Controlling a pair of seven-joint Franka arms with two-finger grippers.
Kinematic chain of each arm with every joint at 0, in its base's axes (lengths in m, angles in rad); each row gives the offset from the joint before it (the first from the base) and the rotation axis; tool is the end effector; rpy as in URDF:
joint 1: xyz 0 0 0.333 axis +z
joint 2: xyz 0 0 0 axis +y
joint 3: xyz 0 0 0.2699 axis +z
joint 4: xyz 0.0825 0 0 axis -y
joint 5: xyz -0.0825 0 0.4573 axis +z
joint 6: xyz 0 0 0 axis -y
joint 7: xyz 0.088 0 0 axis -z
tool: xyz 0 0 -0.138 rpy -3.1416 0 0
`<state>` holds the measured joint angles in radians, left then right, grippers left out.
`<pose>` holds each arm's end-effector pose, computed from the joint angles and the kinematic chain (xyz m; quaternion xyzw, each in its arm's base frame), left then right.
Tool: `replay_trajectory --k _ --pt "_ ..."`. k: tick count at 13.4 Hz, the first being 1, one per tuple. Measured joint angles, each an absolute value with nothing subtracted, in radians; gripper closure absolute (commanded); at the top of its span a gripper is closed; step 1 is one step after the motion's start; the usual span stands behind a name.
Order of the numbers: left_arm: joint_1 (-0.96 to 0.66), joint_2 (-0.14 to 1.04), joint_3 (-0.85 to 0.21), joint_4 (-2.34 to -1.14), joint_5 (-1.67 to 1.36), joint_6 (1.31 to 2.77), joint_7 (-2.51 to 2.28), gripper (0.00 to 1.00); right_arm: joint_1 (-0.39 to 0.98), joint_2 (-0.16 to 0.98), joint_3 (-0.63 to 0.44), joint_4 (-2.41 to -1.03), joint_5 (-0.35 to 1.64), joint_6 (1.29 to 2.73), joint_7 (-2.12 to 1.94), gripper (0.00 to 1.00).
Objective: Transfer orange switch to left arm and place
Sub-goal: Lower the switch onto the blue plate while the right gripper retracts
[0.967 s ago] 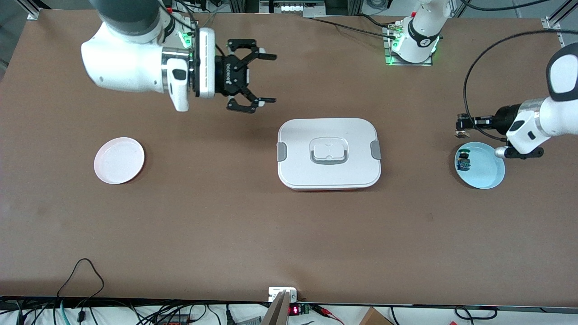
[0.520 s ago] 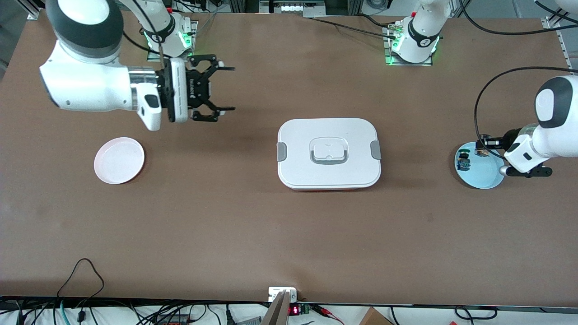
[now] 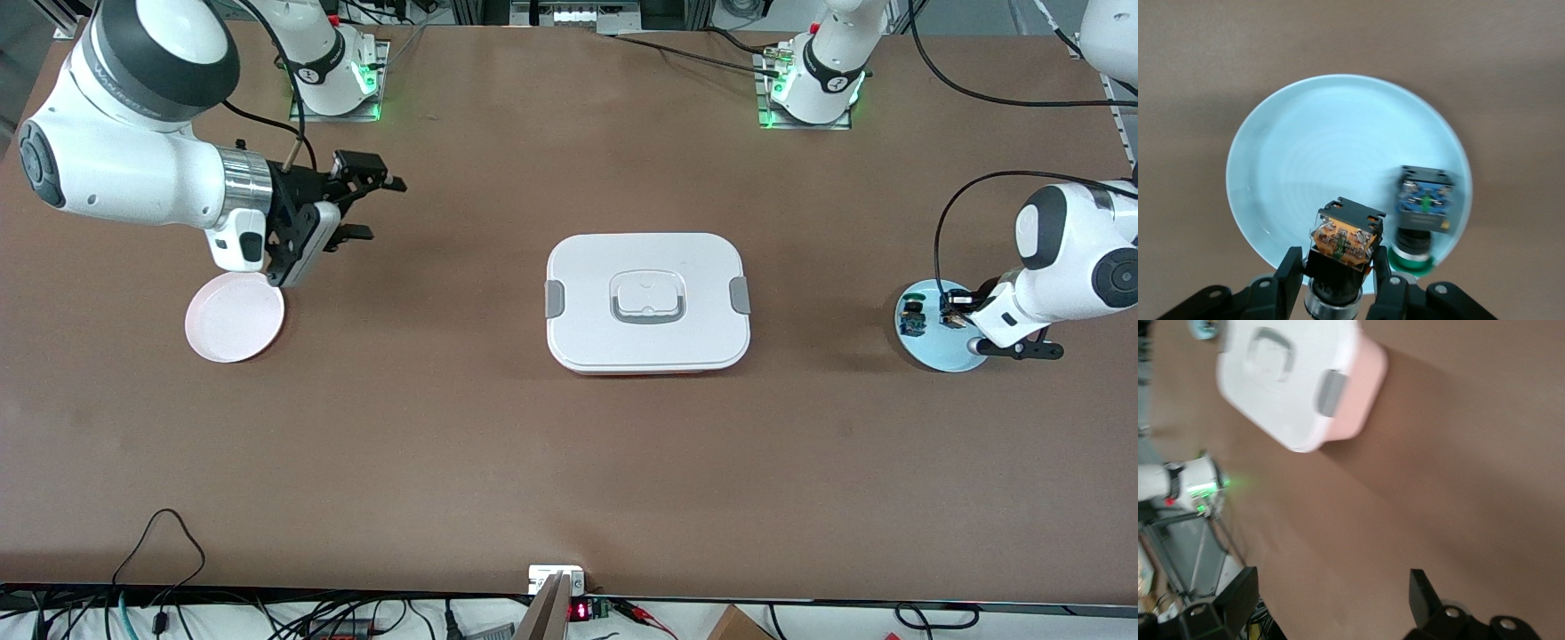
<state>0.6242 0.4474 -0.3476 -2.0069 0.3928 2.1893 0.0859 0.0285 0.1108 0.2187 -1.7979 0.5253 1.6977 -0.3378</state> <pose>0.5780 0.1726 0.0995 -0.9911 0.0299 0.1200 0.0493 0.5992 0.2141 0.3841 -0.9336 -0.2197 0.0889 0.2686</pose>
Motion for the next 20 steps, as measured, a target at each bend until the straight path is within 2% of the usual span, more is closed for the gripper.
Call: replay_trajectory --k 4,6,8,9,10,13,16,20 --pt "0.638 0.497 -0.348 -2.006 0.475 2.229 0.071 1.00 0.020 0.111 0.197 -1.796 0.314 1.654 -0.105 0.00" --pt "0.637 0.522 -0.350 -2.001 0.556 2.237 0.007 0.87 0.016 0.110 0.192 -1.776 0.170 1.605 -0.037 0.00" --pt "0.635 0.536 -0.353 -1.992 0.580 2.238 -0.011 0.63 0.015 0.106 0.185 -1.719 0.025 1.538 -0.017 0.00" --pt "0.633 0.537 -0.354 -1.987 0.583 2.238 -0.012 0.29 0.013 0.103 0.170 -1.690 -0.040 1.523 -0.017 0.00" --pt "0.630 0.539 -0.354 -1.981 0.584 2.238 -0.012 0.00 0.011 0.099 0.143 -1.668 -0.081 1.523 -0.017 0.00" --pt "0.629 0.547 -0.354 -1.947 0.587 2.238 0.011 0.00 -0.004 0.097 0.063 -1.634 -0.085 1.580 -0.001 0.00" --pt "0.629 0.546 -0.358 -1.888 0.587 2.238 0.028 0.00 -0.041 0.098 0.052 -1.633 -0.058 1.647 0.050 0.00" --pt "0.629 0.510 -0.377 -1.794 0.587 2.232 0.029 0.00 -0.017 0.098 -0.027 -1.634 -0.056 1.632 0.059 0.00"
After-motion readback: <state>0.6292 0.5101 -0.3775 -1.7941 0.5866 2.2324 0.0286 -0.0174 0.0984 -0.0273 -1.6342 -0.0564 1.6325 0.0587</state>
